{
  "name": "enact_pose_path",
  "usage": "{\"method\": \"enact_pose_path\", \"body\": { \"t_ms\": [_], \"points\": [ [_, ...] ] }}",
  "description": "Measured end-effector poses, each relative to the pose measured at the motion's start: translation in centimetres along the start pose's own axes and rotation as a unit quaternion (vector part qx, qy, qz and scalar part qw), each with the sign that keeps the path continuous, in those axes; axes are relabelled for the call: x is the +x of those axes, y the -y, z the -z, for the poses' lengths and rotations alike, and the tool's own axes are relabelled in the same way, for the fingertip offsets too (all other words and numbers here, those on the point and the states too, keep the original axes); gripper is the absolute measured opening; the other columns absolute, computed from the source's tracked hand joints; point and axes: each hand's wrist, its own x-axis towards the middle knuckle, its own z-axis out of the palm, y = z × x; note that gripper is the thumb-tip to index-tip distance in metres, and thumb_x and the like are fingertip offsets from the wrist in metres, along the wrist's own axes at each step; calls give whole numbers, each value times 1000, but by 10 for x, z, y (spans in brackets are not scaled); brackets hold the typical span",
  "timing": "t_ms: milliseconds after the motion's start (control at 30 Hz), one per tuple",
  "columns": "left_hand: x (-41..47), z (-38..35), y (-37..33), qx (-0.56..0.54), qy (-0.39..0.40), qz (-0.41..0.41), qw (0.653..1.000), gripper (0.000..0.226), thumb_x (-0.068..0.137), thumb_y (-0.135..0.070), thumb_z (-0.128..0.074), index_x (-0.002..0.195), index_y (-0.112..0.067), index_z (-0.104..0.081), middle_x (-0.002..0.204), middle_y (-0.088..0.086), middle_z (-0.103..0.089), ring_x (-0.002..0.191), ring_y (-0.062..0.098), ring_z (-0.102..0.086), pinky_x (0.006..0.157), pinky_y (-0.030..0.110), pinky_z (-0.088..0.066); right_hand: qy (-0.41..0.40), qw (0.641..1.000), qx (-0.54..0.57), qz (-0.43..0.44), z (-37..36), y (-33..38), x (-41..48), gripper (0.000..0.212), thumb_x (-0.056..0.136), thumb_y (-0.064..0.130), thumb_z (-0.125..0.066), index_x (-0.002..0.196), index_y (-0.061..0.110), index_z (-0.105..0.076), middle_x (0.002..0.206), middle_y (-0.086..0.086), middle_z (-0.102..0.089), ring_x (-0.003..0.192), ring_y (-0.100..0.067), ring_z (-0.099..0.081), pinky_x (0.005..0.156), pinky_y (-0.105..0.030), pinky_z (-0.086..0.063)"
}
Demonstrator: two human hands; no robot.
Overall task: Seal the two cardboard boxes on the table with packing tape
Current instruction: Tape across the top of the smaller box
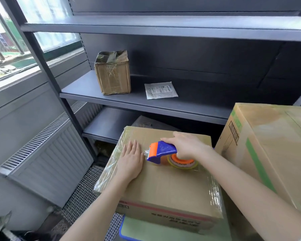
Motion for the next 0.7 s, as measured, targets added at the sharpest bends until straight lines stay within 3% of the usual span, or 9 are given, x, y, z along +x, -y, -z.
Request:
{"method": "enact_pose_path", "body": {
  "t_ms": [100, 200, 267, 533, 700],
  "points": [
    [0, 0, -3, 37, 21, 15, 999, 56, 102, -32, -12, 149, -6, 4, 158, 8, 6, 145, 21, 8, 117, 33, 7, -12, 1000, -12, -8, -4, 5, 4, 63, 89, 23, -54, 144, 34, -26, 118, -7, -45, 110, -28, -47, 73, -31, -35],
    [-1, -1, -7, 28, 18, -30, 999, 53, 102, -29, -12, 150, -9, 2, 158, 4, 5, 145, 18, 7, 117, 32, 8, -5, 999, -40, -34, -8, 4, 5, 66, 88, 19, -51, 146, 32, -22, 130, -9, -43, 121, -30, -41, 93, -37, -37],
    [-5, -3, -1, 8, 0, -54, 999, 51, 102, -32, -13, 151, -19, -1, 158, -5, 2, 145, 12, 5, 117, 28, 8, -10, 998, -47, -45, -12, 5, 6, 66, 88, 18, -50, 146, 32, -22, 131, -10, -43, 122, -30, -40, 98, -38, -35],
    [-6, 1, 32, -24, 2, -60, 998, 49, 103, -32, -15, 150, -28, -7, 157, -13, -3, 144, 7, 1, 116, 25, 2, -58, 998, -22, -7, -4, 20, 22, 55, 89, 26, -51, 139, 39, -33, 116, -6, -50, 112, -28, -46, 84, -34, -36],
    [-7, 4, 69, -44, 19, -39, 998, 48, 103, -30, -19, 150, -30, -10, 157, -13, -4, 144, 7, 0, 116, 23, -1, -80, 995, -41, 33, 1, 52, 43, 51, 91, 29, -50, 139, 40, -34, 117, -7, -51, 112, -27, -47, 86, -33, -35]
  ]
}}
